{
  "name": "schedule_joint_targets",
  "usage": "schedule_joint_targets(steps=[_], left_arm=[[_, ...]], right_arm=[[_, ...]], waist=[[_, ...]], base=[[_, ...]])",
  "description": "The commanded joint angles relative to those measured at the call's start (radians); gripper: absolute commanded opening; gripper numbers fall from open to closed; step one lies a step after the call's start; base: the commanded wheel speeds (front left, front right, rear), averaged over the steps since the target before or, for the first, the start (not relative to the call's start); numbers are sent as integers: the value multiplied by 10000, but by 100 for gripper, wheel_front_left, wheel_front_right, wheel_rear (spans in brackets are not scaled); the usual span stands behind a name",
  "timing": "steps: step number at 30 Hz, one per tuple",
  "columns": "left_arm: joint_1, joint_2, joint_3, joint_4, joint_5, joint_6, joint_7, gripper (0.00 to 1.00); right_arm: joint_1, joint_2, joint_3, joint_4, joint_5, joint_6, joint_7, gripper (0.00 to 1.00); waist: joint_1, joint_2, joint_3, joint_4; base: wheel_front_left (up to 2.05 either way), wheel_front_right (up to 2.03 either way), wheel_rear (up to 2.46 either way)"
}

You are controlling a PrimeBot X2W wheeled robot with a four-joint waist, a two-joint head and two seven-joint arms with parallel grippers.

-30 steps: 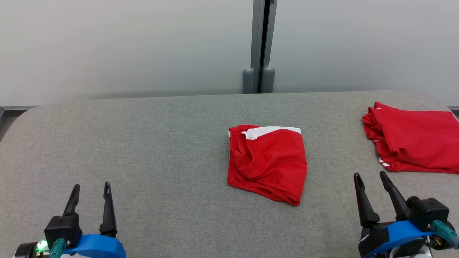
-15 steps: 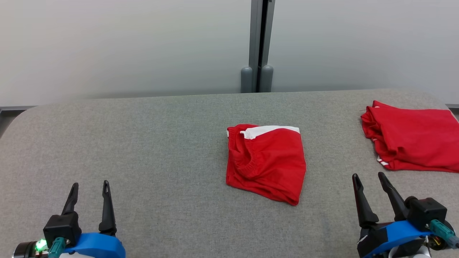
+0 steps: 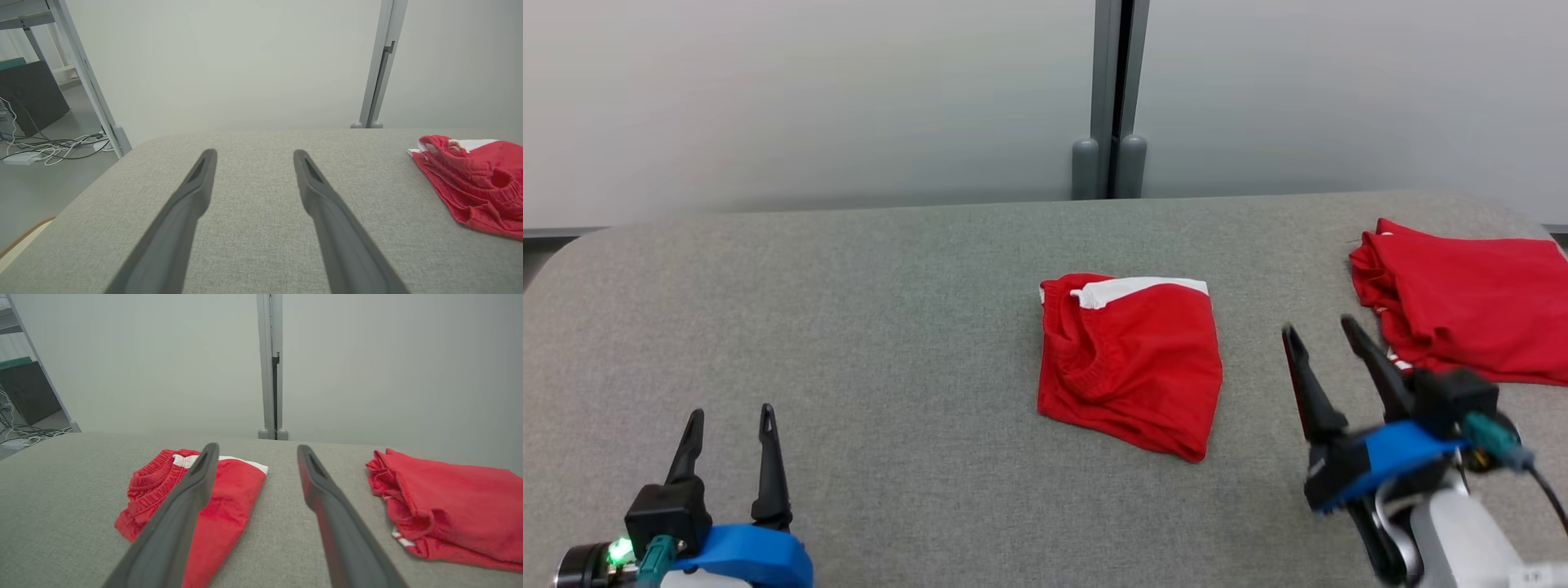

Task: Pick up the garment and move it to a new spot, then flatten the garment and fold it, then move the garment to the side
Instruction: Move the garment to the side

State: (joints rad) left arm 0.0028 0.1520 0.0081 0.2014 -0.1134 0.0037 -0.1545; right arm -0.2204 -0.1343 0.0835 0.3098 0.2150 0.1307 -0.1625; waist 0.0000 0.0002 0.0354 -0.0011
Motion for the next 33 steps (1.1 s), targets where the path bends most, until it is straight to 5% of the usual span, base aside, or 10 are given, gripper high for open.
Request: schedule_joint_targets(steps=[1,14,31,32,33], left_arm=[[-211,2,-64,-11,-25,54,-39,100],[-865,-173,-381,35,49,245,-339,100],[-1875,-422,-803,446,11,359,-796,100],[-1941,-439,-831,479,7,392,-860,100],[-1957,-446,-842,496,8,393,-868,100]], right_arm=[[-415,-66,54,90,17,2,12,100],[-4046,-374,871,3523,-79,2,1204,100],[-4635,36,2076,7336,614,9,422,100],[-4668,148,2227,7461,912,16,366,46],[-4684,155,2294,7496,1058,17,343,16]], waist=[[0,-2,101,72],[0,-2,1456,579],[0,-2,2484,1017],[0,-2,2497,1012],[0,-2,2495,1005]], base=[[0,0,0],[0,0,0],[0,0,0],[0,0,0],[0,0,0]])
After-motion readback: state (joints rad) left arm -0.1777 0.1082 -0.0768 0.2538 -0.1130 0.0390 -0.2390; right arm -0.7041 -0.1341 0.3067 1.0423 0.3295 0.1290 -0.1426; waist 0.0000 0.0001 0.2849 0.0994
